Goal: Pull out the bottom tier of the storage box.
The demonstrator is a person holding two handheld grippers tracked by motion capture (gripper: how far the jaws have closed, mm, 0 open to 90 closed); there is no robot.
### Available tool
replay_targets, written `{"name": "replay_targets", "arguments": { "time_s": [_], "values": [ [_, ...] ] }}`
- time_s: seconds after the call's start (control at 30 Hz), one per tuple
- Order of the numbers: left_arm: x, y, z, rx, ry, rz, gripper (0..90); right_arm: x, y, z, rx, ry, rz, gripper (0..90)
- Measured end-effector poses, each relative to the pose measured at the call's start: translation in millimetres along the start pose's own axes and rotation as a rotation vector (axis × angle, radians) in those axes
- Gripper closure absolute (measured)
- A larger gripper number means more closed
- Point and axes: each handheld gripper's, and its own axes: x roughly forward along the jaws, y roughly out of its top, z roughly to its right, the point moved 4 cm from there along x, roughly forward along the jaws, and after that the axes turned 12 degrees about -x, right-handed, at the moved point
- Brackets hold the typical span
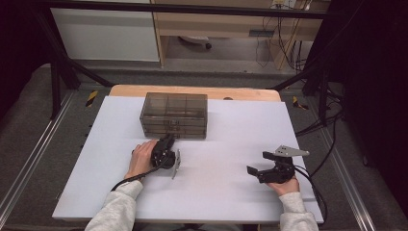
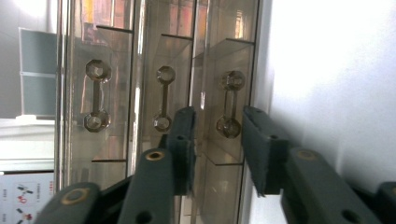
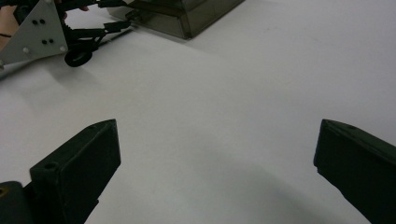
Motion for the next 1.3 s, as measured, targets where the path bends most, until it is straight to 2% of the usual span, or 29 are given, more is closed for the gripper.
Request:
{"name": "replay_targets", "arguments": {
  "time_s": [0.07,0.2,0.33,0.5,0.73,1.3],
  "values": [
    [0.9,-0.2,-1.1,-0.012,-0.017,-0.009,60.2,0.0,0.0,0.1,0.0,0.0,0.0,1.2],
    [3.8,0.7,-3.7,-0.001,-0.043,-0.025,58.1,0.3,-0.3,0.0,-0.002,0.001,-0.003,1.2],
    [7.9,-0.8,-3.5,-0.011,-0.059,-0.044,61.5,-0.5,0.3,0.0,0.002,0.001,0.002,1.2],
    [7.4,-0.8,-5.2,-0.012,-0.052,-0.043,66.6,0.0,0.0,0.1,0.0,0.0,0.0,1.2],
    [6.7,-0.8,-4.6,0.013,-0.046,-0.047,67.5,-0.4,0.3,0.0,0.001,0.0,0.002,1.2],
    [3.9,-0.1,-4.3,0.025,-0.058,-0.039,68.1,0.3,-0.3,0.1,-0.002,0.001,-0.002,1.2]
  ]
}}
